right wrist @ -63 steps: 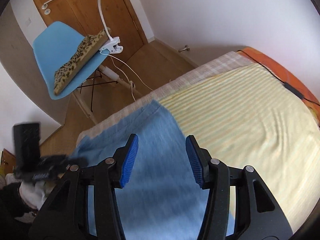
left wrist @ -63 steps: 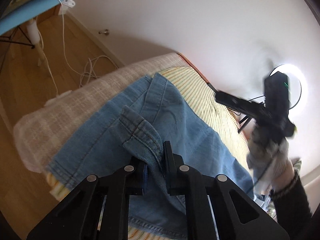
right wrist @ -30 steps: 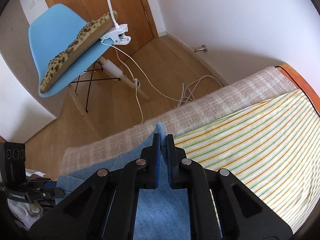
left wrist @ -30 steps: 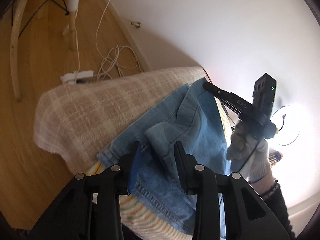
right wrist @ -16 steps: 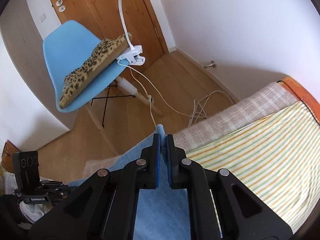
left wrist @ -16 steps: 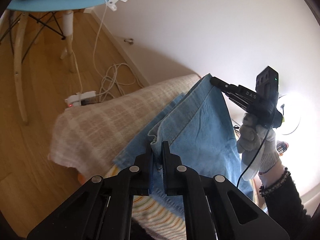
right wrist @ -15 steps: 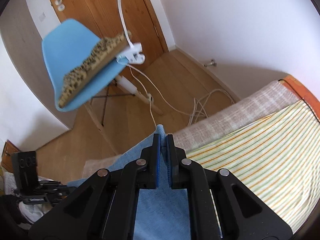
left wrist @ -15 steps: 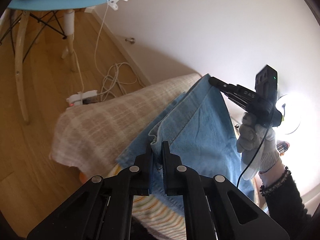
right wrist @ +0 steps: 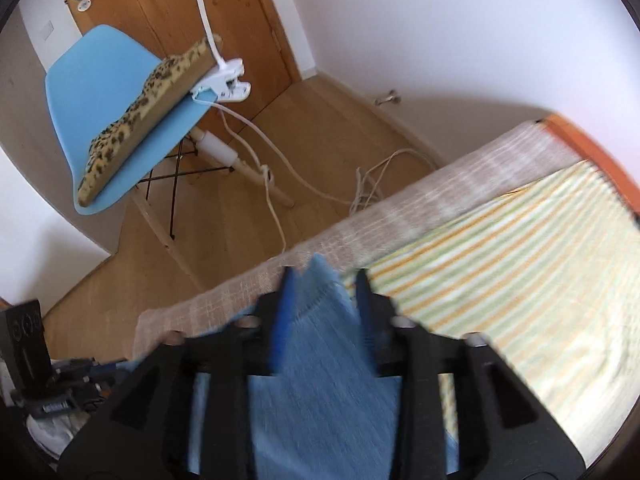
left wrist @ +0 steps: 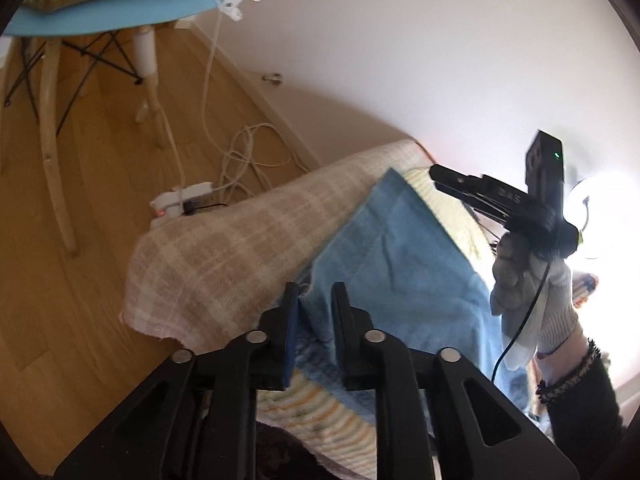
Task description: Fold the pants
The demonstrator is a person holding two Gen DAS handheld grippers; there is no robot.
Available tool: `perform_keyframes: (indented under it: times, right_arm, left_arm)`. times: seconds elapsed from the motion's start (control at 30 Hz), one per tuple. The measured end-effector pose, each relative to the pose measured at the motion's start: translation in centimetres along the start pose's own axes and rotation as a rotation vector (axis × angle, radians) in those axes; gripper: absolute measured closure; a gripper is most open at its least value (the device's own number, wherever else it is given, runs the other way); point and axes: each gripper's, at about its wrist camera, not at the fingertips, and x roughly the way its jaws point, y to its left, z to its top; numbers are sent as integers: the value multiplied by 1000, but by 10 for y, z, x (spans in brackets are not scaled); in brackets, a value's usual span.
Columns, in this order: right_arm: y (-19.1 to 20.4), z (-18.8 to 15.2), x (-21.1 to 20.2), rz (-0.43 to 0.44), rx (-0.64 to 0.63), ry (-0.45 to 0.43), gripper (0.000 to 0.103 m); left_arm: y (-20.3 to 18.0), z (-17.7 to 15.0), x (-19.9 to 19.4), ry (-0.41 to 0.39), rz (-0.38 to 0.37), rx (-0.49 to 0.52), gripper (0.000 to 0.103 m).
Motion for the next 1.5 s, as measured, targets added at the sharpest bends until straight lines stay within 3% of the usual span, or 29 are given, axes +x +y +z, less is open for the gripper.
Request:
perform_keyframes:
  times: [0.03,0.2,0.4,0.6,0.83,1.1,1.17,1.5]
  right_arm:
    - [-2,-2,-12,-11,12,-19,56]
    - [-9,-21,-73,-41,84,-88,44]
    - [-11,-60,-155,-139,119,-153,41]
    - [-21,-116,-247,-281,197,-242,37]
    - [-35,-202,-326,-486,351,-257,37]
    - [-66,-310,-401,-632,565,-310,37]
    - [-71,-340,-421,-656,624,-322,37]
    - [-90,-479,-502,-806,940,-379,37]
  left_arm:
    - [-5,2,-2,-1,-5,10,76]
    - [-38,8,-15,-7,-43,116,67]
    - [-92,5,-30,-14,-118,275,66]
    - [-150,-8,-25,57,-229,389,66]
    - [-217,-34,9,198,-336,486,65]
    - [-302,-87,32,327,-438,622,63]
    - [-328,-106,40,377,-475,655,43]
    - [-442,-211,77,634,-648,797,42]
